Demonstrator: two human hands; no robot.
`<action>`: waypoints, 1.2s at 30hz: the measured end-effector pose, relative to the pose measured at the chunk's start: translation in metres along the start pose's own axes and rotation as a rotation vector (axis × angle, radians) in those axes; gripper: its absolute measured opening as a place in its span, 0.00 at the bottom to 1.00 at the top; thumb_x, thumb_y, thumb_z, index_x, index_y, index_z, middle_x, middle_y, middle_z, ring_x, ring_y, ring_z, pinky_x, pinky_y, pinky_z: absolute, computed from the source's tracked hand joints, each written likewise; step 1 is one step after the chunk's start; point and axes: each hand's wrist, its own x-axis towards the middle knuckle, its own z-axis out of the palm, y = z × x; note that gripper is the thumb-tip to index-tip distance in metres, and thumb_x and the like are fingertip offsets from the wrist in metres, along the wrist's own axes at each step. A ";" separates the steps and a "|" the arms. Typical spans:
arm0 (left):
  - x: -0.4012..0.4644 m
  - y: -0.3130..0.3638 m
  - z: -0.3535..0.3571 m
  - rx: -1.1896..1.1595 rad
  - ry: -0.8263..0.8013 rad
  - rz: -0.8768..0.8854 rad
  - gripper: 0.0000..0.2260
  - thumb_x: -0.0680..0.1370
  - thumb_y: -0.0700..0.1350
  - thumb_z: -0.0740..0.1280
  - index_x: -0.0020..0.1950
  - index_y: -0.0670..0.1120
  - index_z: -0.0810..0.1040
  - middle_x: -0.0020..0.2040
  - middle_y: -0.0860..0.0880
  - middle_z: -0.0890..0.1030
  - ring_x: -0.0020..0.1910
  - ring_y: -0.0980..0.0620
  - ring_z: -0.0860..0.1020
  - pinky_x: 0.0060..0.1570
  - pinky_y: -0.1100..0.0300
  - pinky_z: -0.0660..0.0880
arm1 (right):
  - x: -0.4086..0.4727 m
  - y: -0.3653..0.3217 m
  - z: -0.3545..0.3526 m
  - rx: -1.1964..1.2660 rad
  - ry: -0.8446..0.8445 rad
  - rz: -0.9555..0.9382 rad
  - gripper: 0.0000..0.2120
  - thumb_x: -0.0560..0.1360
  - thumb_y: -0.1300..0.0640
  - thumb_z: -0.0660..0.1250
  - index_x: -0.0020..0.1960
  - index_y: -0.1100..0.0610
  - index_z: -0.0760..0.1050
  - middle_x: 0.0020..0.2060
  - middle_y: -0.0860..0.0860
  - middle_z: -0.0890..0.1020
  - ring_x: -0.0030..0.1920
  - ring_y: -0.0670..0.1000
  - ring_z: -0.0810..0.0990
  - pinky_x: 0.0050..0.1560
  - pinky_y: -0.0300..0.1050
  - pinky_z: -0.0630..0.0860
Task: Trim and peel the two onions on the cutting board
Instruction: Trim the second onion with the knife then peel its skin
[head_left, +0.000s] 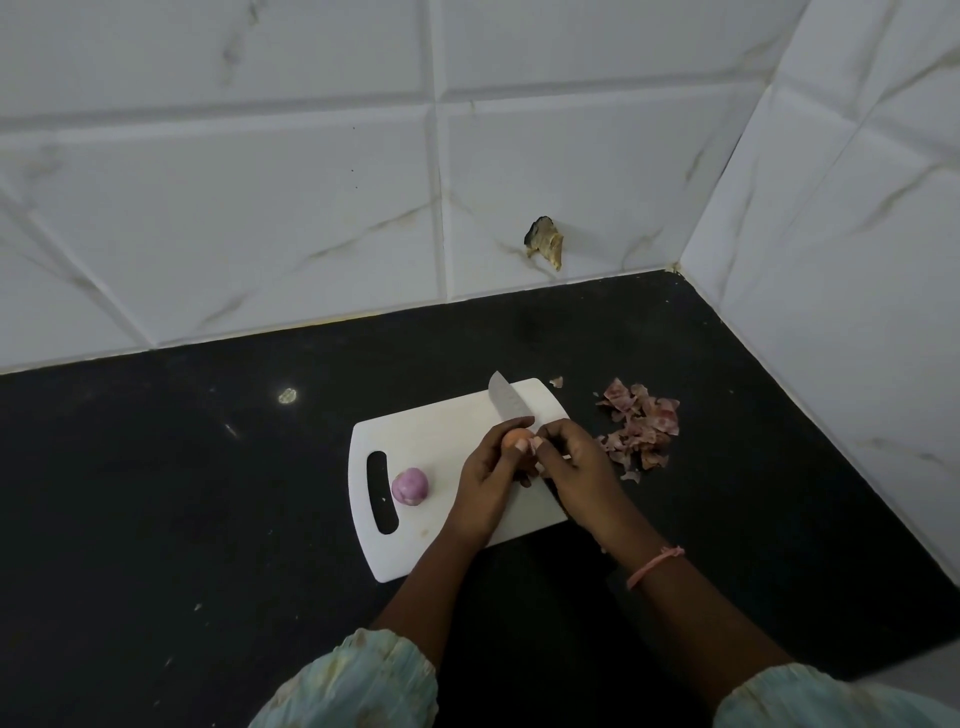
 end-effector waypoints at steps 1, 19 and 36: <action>0.000 -0.001 0.000 0.007 -0.004 0.000 0.13 0.85 0.43 0.60 0.67 0.47 0.77 0.58 0.49 0.82 0.51 0.54 0.81 0.48 0.61 0.78 | 0.000 0.000 0.000 0.006 0.000 0.017 0.04 0.80 0.57 0.64 0.48 0.55 0.76 0.41 0.47 0.80 0.41 0.41 0.79 0.42 0.34 0.72; 0.003 -0.008 -0.002 -0.052 -0.016 0.028 0.14 0.79 0.45 0.54 0.58 0.39 0.72 0.53 0.39 0.77 0.45 0.48 0.77 0.42 0.56 0.77 | -0.010 0.000 0.011 0.247 0.076 0.089 0.06 0.79 0.55 0.66 0.54 0.54 0.71 0.43 0.53 0.80 0.43 0.50 0.80 0.45 0.41 0.77; 0.003 -0.006 -0.002 -0.091 -0.023 0.003 0.12 0.78 0.44 0.54 0.57 0.42 0.72 0.50 0.45 0.78 0.44 0.53 0.77 0.41 0.60 0.75 | -0.009 -0.004 -0.001 0.050 0.022 -0.125 0.12 0.74 0.59 0.73 0.57 0.51 0.81 0.47 0.45 0.79 0.47 0.41 0.79 0.45 0.30 0.74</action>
